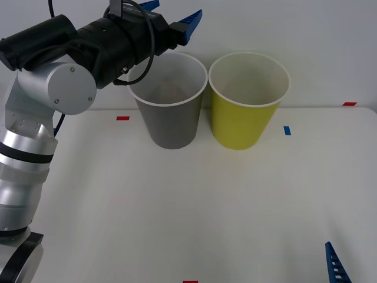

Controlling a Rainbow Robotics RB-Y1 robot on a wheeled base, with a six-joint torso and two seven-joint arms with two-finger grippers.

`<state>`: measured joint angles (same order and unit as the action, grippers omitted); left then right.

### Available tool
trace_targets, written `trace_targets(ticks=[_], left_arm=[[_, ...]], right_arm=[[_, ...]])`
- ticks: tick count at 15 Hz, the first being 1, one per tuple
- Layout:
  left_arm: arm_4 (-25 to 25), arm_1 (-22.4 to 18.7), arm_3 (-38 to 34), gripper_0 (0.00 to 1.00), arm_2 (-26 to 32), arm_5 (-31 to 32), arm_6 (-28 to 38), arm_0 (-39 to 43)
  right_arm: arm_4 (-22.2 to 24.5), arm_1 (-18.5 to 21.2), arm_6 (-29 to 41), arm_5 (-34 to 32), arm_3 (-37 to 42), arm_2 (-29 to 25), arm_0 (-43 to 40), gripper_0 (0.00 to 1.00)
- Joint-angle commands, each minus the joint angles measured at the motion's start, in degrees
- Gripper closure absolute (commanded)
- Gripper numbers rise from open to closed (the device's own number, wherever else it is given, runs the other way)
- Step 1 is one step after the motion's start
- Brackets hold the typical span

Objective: Put cans in the gray bin and PET bottles in the light green bin.

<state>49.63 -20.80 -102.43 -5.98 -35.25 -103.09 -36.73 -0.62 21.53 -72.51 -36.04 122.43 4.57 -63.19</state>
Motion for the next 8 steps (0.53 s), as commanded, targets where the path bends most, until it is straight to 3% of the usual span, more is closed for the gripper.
trace_targets(ticks=[1,8], left_arm=[[1.17,-1.97,-5.85,0.0,0.18,0.01,-0.88,5.26],[1.43,-5.83,-23.87,0.0,6.33,0.01,-2.11,24.25]], right_arm=[[0.0,0.0,0.0,0.0,0.0,0.0,0.0,0.0],[0.0,0.0,0.0,0.0,0.0,0.0,0.0,0.0]])
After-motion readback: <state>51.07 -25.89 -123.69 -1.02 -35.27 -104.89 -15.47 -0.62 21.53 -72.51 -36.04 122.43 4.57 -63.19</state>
